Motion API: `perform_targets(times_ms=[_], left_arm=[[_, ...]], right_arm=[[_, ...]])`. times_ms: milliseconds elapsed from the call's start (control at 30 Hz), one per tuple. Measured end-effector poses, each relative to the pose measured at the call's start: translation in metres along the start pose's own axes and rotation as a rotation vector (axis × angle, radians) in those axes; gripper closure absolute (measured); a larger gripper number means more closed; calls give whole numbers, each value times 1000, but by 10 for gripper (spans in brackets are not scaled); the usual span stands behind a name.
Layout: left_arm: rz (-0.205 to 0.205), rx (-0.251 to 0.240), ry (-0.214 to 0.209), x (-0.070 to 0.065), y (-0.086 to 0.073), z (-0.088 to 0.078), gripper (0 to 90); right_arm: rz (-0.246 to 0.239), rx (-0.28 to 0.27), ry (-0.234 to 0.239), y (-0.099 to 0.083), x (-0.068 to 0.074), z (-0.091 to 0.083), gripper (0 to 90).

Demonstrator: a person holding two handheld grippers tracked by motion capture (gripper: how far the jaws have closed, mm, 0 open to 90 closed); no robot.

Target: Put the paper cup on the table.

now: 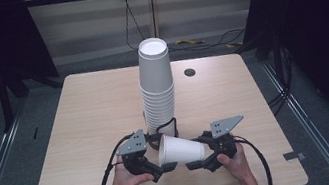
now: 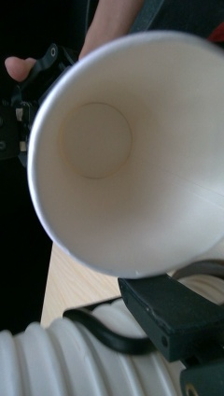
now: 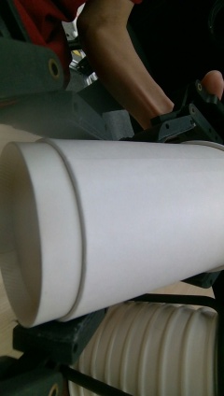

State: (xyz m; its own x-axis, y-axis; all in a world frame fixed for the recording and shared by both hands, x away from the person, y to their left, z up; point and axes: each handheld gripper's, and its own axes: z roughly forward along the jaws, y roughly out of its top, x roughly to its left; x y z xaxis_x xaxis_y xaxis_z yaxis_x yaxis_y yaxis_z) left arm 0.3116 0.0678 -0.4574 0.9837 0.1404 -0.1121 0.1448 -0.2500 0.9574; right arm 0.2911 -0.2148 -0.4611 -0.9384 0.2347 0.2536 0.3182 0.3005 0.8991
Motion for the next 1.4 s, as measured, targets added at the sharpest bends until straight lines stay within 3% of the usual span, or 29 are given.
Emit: perform_targets(times_ms=[633,767,1033,1167,1400], left_arm=[[-22,-29,-61,2,1,8,37],[-41,-61,-94,3,1,4,73],[-14,-30,-71,0,6,3,96],[14,38,-28,-3,11,4,96],[11,59,-2,-4,14,0,95]], right_arm=[[-20,9,5,0,0,0,235],[-17,0,20,-2,-1,-1,225],[-17,-9,6,-2,-1,2,183],[-12,-16,-43,-3,0,2,137],[-13,-53,-97,-3,3,-6,136]])
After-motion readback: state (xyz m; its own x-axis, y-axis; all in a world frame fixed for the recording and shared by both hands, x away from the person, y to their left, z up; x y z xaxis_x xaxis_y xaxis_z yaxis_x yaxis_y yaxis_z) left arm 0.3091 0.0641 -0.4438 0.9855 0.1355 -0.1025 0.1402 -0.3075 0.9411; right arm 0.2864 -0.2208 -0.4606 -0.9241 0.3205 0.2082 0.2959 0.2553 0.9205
